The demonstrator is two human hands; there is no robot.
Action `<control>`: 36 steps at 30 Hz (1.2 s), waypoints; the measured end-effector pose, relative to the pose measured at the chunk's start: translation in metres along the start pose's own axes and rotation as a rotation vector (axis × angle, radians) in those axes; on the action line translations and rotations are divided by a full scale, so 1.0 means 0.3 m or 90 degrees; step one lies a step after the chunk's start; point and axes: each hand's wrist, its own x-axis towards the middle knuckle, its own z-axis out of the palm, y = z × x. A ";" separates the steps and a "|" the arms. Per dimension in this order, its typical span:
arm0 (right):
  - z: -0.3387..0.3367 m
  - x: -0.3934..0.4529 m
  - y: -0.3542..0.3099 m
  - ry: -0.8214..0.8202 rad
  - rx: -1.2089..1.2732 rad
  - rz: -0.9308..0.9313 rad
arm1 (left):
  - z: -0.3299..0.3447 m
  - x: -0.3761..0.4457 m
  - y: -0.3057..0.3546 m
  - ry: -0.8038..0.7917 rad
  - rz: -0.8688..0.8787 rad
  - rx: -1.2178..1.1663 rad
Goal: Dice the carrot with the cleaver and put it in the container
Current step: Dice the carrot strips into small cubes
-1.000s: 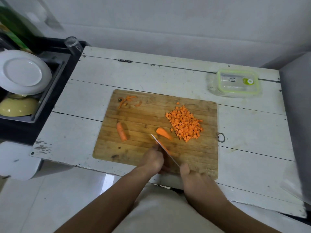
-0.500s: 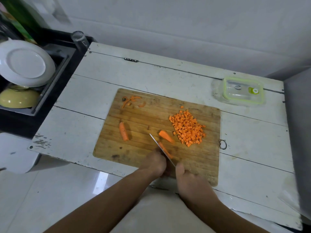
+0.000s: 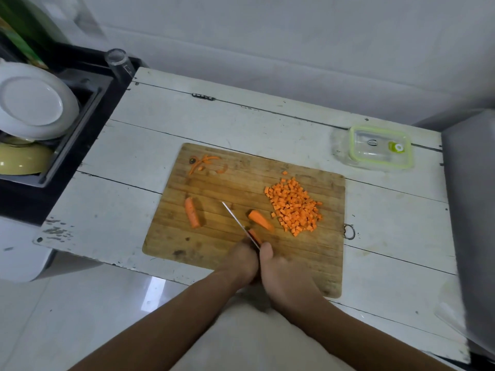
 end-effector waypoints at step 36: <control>-0.024 -0.137 0.347 0.209 0.567 0.120 | -0.281 0.075 -0.105 0.313 0.472 0.736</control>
